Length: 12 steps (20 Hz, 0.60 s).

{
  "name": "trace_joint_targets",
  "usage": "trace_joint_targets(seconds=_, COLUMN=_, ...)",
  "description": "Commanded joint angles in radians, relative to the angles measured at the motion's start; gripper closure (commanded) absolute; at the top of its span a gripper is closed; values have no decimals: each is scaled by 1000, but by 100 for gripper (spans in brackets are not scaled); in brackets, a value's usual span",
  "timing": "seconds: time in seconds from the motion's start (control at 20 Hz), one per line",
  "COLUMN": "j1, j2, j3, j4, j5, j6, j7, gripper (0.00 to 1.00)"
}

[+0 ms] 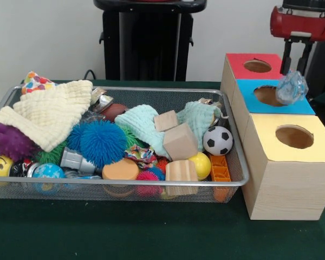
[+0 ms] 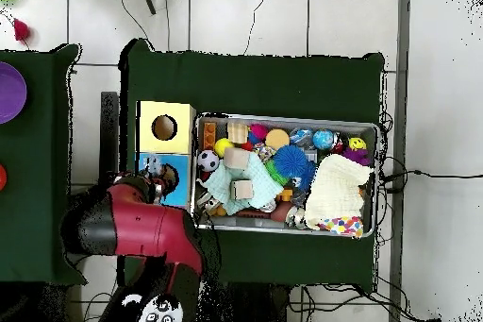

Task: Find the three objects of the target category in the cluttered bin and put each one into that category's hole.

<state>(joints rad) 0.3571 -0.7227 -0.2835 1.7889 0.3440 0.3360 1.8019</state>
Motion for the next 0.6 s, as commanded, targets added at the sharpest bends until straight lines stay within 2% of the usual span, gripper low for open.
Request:
trace_joint_targets(seconds=0.05, j1=5, j2=26, j3=-13, j4=30, j5=43, j6=125, j7=289, gripper=100)
trace_joint_targets(seconds=0.3, j1=16, j2=37, j3=-25, j4=16, j5=41, j6=140, j7=289, gripper=100)
trace_joint_targets(seconds=0.6, j1=19, j2=20, j3=-34, j4=41, j5=27, j6=136, j7=281, gripper=100)
